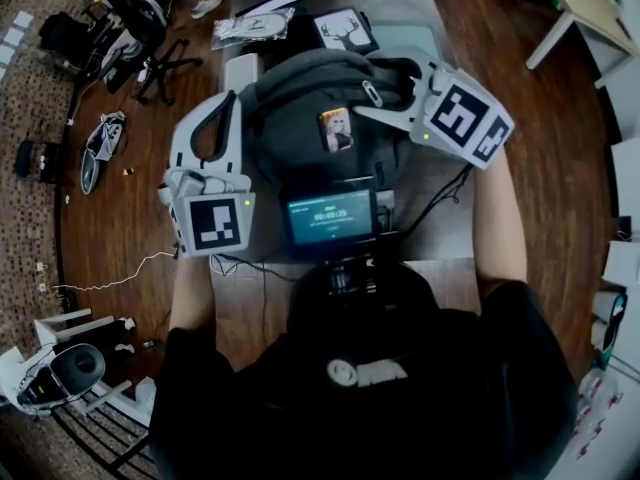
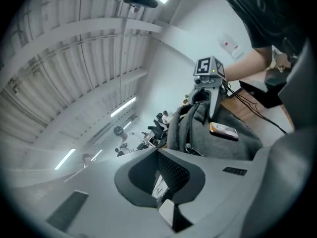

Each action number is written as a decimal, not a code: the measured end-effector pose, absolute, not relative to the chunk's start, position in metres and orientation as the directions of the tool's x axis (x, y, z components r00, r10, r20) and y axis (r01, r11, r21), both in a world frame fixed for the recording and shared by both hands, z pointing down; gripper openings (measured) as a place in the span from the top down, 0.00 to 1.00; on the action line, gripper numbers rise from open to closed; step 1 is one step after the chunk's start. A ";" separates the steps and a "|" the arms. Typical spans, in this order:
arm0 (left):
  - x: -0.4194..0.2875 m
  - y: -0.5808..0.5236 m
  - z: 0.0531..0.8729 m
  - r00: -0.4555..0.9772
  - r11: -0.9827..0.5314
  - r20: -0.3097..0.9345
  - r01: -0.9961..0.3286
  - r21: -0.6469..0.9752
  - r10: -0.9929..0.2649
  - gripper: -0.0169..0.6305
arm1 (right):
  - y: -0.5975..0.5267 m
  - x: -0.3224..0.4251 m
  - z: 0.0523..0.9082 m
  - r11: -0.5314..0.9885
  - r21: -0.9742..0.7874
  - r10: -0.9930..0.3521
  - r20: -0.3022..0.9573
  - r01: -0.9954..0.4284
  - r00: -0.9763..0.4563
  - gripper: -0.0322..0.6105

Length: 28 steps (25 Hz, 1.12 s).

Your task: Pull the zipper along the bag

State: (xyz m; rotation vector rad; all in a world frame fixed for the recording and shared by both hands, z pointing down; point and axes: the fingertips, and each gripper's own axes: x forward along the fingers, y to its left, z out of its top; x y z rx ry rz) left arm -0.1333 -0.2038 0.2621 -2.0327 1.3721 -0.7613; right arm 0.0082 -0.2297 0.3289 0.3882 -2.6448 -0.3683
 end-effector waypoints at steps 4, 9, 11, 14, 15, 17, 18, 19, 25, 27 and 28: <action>-0.125 -0.207 0.277 0.328 -0.309 0.116 -0.629 -0.714 -0.937 0.97 | -0.224 0.019 0.326 0.895 0.385 -0.376 0.381 -0.225 -0.845 0.47; -0.123 -0.209 0.277 0.364 -0.330 0.089 -0.679 -0.656 -0.927 0.97 | -0.204 0.028 0.314 0.868 0.447 -0.411 0.397 -0.218 -0.821 0.47; -0.135 -0.206 0.278 0.376 -0.343 0.088 -0.692 -0.635 -0.922 0.97 | -0.195 0.026 0.300 0.852 0.465 -0.428 0.354 -0.241 -0.831 0.47; -0.147 -0.204 0.283 0.393 -0.367 0.086 -0.725 -0.583 -0.915 0.97 | -0.180 0.023 0.272 0.805 0.532 -0.470 0.299 -0.264 -0.830 0.47; -0.149 -0.204 0.285 0.399 -0.373 0.083 -0.736 -0.565 -0.913 0.97 | -0.176 0.019 0.265 0.789 0.556 -0.479 0.288 -0.263 -0.829 0.48; -0.151 -0.204 0.287 0.412 -0.389 0.080 -0.755 -0.527 -0.908 0.97 | -0.167 -0.001 0.257 0.760 0.611 -0.470 0.277 -0.224 -0.838 0.49; -0.154 -0.204 0.288 0.415 -0.395 0.078 -0.767 -0.507 -0.906 0.97 | -0.163 -0.015 0.254 0.738 0.647 -0.460 0.275 -0.192 -0.844 0.50; -0.157 -0.204 0.289 0.415 -0.396 0.073 -0.781 -0.483 -0.907 0.97 | -0.158 -0.030 0.253 0.712 0.684 -0.451 0.272 -0.159 -0.850 0.53; -0.181 -0.228 0.294 0.427 -0.412 0.024 -0.854 -0.319 -0.904 0.97 | -0.151 -0.109 0.279 0.610 0.788 -0.372 0.379 0.085 -0.847 0.59; -0.173 -0.231 0.293 0.458 -0.439 0.025 -0.833 -0.336 -0.889 0.97 | -0.157 -0.116 0.289 0.587 0.798 -0.378 0.419 0.136 -0.825 0.59; -0.168 -0.231 0.293 0.468 -0.447 0.029 -0.822 -0.353 -0.883 0.97 | -0.160 -0.116 0.292 0.585 0.796 -0.376 0.435 0.154 -0.818 0.61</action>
